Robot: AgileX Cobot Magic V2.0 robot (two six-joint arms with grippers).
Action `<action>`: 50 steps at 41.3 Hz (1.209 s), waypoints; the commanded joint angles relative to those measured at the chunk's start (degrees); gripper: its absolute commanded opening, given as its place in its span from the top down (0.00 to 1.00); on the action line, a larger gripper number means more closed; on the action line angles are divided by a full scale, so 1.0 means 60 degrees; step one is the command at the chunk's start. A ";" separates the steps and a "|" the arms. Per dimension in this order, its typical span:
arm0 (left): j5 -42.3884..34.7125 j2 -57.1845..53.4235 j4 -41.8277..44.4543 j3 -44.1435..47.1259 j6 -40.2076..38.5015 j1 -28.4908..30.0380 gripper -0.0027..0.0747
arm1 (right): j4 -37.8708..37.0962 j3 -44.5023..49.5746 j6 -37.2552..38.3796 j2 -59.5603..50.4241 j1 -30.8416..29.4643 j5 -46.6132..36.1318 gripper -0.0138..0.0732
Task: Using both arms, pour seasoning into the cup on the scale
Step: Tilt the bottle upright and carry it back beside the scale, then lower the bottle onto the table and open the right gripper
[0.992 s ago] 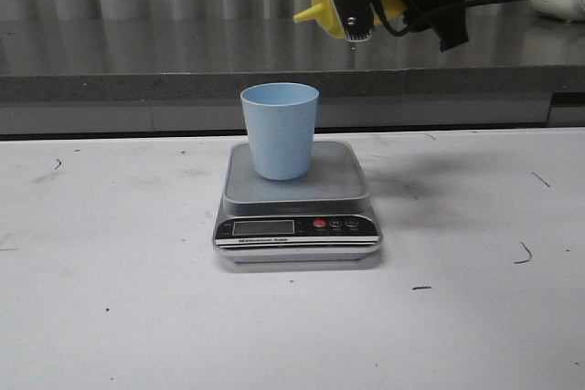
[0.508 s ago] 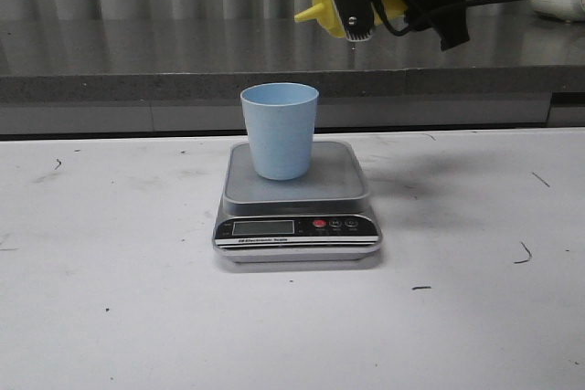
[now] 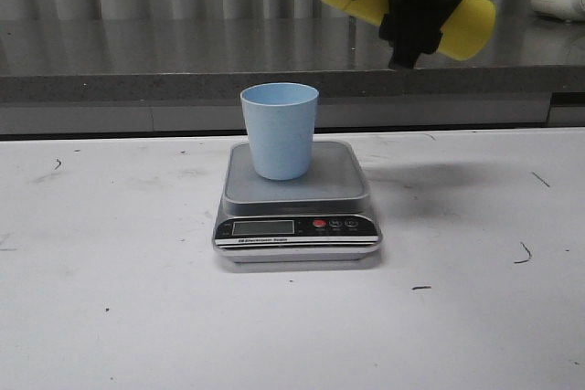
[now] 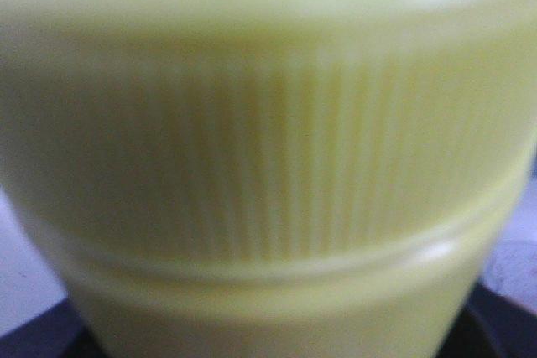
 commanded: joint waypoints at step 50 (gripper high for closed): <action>-0.0618 0.0016 0.0046 -0.0254 -0.0030 0.0024 0.47 | 0.7807 0.5338 -0.0968 -0.1934 -0.5976 -1.0690 0.45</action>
